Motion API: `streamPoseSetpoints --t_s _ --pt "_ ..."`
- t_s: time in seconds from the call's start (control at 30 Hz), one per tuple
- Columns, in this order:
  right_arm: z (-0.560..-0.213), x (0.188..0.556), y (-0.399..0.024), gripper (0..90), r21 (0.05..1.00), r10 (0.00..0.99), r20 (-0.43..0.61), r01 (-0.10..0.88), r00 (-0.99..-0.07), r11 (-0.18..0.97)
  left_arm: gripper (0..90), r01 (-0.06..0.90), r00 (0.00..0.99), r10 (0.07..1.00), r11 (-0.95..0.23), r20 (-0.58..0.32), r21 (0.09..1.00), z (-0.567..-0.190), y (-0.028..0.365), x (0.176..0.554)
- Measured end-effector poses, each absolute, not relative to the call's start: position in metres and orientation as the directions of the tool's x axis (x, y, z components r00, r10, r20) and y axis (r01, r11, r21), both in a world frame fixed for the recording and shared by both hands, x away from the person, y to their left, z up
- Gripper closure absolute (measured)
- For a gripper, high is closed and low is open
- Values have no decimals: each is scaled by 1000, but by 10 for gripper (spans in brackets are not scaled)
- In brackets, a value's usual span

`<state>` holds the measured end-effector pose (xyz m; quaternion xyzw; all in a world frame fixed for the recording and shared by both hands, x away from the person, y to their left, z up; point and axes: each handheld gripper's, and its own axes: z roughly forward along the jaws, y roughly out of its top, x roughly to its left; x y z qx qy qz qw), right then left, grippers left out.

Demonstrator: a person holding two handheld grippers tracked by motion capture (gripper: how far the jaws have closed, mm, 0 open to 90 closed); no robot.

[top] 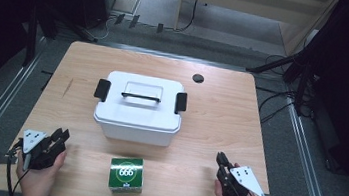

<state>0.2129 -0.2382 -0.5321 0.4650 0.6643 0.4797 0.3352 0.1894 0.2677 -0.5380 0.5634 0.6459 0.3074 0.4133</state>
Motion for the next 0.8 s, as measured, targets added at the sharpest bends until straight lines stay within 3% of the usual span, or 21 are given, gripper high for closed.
streamPoseSetpoints --t_s 0.23,0.5,0.8 --pt "-532 225 -204 900 935 904 30 331 -426 125 900 500 43 986 121 -164 858 -536 245 205" --pt "-530 246 -163 900 932 867 65 341 -495 125 900 526 100 983 77 -152 847 -534 227 228" --pt "-525 272 -137 900 929 862 85 351 -500 112 900 536 145 978 48 -148 843 -533 203 240"
